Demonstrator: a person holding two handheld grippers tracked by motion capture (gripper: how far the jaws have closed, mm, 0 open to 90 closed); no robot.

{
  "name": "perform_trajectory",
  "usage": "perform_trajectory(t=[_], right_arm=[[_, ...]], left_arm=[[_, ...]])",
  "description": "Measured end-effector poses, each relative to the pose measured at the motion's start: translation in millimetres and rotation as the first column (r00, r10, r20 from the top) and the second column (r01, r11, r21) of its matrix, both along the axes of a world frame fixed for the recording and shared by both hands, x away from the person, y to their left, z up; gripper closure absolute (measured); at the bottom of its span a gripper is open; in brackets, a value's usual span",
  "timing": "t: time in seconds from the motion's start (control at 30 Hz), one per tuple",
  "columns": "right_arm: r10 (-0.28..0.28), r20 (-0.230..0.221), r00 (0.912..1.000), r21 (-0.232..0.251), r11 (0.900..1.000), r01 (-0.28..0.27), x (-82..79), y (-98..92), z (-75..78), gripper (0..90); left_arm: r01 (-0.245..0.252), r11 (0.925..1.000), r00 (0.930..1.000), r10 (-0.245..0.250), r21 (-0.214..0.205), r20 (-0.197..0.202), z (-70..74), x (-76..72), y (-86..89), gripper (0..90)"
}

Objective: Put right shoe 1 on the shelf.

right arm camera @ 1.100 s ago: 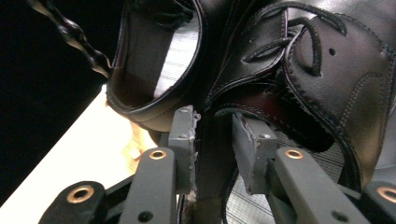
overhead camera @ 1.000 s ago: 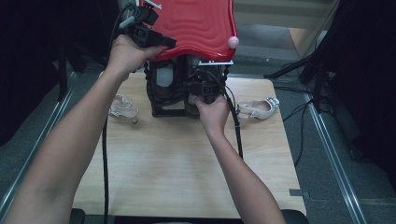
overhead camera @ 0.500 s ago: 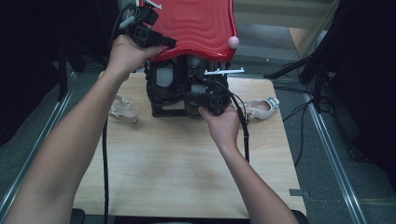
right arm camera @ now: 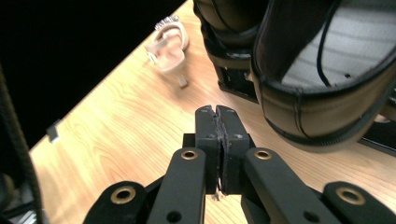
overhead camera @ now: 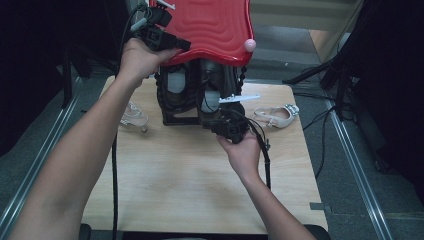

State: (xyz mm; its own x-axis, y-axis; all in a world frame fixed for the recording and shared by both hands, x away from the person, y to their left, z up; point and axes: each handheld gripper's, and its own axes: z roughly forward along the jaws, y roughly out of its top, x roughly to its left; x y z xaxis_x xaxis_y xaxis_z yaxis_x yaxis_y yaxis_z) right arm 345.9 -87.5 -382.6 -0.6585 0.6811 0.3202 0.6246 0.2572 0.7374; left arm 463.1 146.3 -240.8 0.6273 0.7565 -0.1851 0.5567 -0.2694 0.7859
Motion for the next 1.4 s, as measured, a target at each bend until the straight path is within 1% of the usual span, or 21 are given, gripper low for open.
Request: perform_trajectory(t=[0.1, 0.13, 0.23, 0.27, 0.33, 0.43, 0.47, 0.6, 0.67, 0.73, 0.77, 0.8, 0.87, 0.93, 1.03, 1.07, 1.1, 1.27, 1.4], right_arm=[[0.013, 0.000, 0.9999, -0.012, 0.9998, -0.013, -1.9, -1.3, -10.6, 90.0], [0.018, -0.007, 0.9998, -0.008, 0.9998, -0.018, -2.6, -1.8, -15.9, 90.0], [0.015, -0.022, 0.9997, -0.024, 0.9996, -0.015, -3.8, -2.2, -28.1, 90.0], [0.007, -0.014, 0.9999, -0.042, 0.9991, -0.007, -3.9, -2.6, -33.5, 90.0], [-0.015, 0.005, 0.9999, -0.063, 0.9979, 0.015, -2.0, -4.4, -41.7, 90.0], [-0.050, -0.002, 0.9988, -0.062, 0.9968, 0.050, 3.6, -8.3, -49.9, 90.0], [-0.062, 0.003, 0.9980, -0.066, 0.9958, 0.062, 6.7, -9.1, -52.2, 90.0], [-0.099, 0.026, 0.9948, -0.061, 0.9931, 0.100, 16.6, -12.6, -55.1, 90.0], [-0.114, 0.017, 0.9933, -0.053, 0.9919, 0.115, 20.7, -14.6, -56.3, 90.0], [-0.132, 0.002, 0.9912, -0.034, 0.9906, 0.132, 25.0, -16.8, -57.4, 90.0], [-0.131, -0.016, 0.9913, -0.022, 0.9912, 0.130, 27.3, -17.6, -58.0, 90.0], [-0.131, -0.019, 0.9912, -0.017, 0.9913, 0.131, 27.7, -17.6, -58.2, 90.0], [-0.136, -0.006, 0.9907, -0.028, 0.9904, 0.136, 26.5, -16.0, -58.1, 90.0], [-0.140, 0.001, 0.9902, -0.028, 0.9898, 0.140, 25.8, -14.5, -58.3, 90.0], [-0.146, 0.007, 0.9893, -0.017, 0.9891, 0.146, 26.8, -11.8, -58.6, 90.0], [-0.153, 0.010, 0.9882, -0.017, 0.9881, 0.153, 26.8, -10.9, -58.2, 90.0], [-0.160, 0.023, 0.9868, -0.015, 0.9869, 0.160, 27.5, -9.3, -57.8, 90.0], [-0.189, 0.005, 0.9819, 0.018, 0.9818, 0.189, 34.8, -3.9, -56.1, 90.0], [-0.223, 0.015, 0.9748, 0.042, 0.9742, 0.222, 41.6, -1.2, -52.0, 90.0]], left_arm=[[0.003, 1.0000, 1.0000, -0.003, 0.000, -0.003, 0.1, 0.1, 0.9, 90.0], [0.003, 1.0000, 1.0000, -0.003, -0.001, -0.004, 0.0, 0.1, 0.9, 90.0], [0.005, 1.0000, 1.0000, -0.005, -0.002, -0.004, -0.1, 0.0, 1.1, 90.0], [0.006, 1.0000, 1.0000, -0.006, -0.002, -0.003, -0.2, -0.1, 1.3, 90.0], [0.009, 0.9999, 0.9999, -0.009, -0.007, -0.004, -0.5, 0.0, 2.2, 90.0], [0.015, 0.9998, 0.9999, -0.015, -0.010, -0.005, -0.9, 0.2, 3.3, 90.0], [0.017, 0.9998, 0.9998, -0.017, -0.011, -0.004, -1.1, 0.4, 3.6, 90.0], [0.021, 0.9997, 0.9998, -0.021, -0.011, -0.003, -1.2, 0.4, 3.9, 90.0], [0.021, 0.9997, 0.9998, -0.021, -0.012, -0.004, -1.2, 0.4, 3.9, 90.0], [0.020, 0.9998, 0.9998, -0.020, -0.010, -0.004, -1.1, 0.3, 3.9, 90.0], [0.020, 0.9997, 0.9998, -0.020, -0.012, -0.004, -1.2, 0.4, 4.1, 90.0], [0.020, 0.9997, 0.9998, -0.020, -0.013, -0.005, -1.2, 0.5, 4.2, 90.0], [0.021, 0.9997, 0.9998, -0.021, -0.012, -0.005, -1.2, 0.7, 4.0, 90.0], [0.020, 0.9997, 0.9998, -0.020, -0.012, -0.008, -0.9, 0.6, 3.7, 90.0], [0.020, 0.9998, 0.9997, -0.020, -0.009, -0.010, -0.7, 0.3, 3.8, 90.0], [0.021, 0.9998, 0.9997, -0.021, -0.008, -0.011, -0.6, 0.3, 3.9, 90.0], [0.021, 0.9998, 0.9997, -0.021, -0.008, -0.011, -0.6, 0.2, 3.9, 90.0], [0.023, 0.9997, 0.9997, -0.023, -0.007, -0.008, -0.7, 0.2, 4.2, 90.0], [0.027, 0.9996, 0.9996, -0.027, -0.003, -0.007, -0.6, 0.1, 4.8, 90.0]])
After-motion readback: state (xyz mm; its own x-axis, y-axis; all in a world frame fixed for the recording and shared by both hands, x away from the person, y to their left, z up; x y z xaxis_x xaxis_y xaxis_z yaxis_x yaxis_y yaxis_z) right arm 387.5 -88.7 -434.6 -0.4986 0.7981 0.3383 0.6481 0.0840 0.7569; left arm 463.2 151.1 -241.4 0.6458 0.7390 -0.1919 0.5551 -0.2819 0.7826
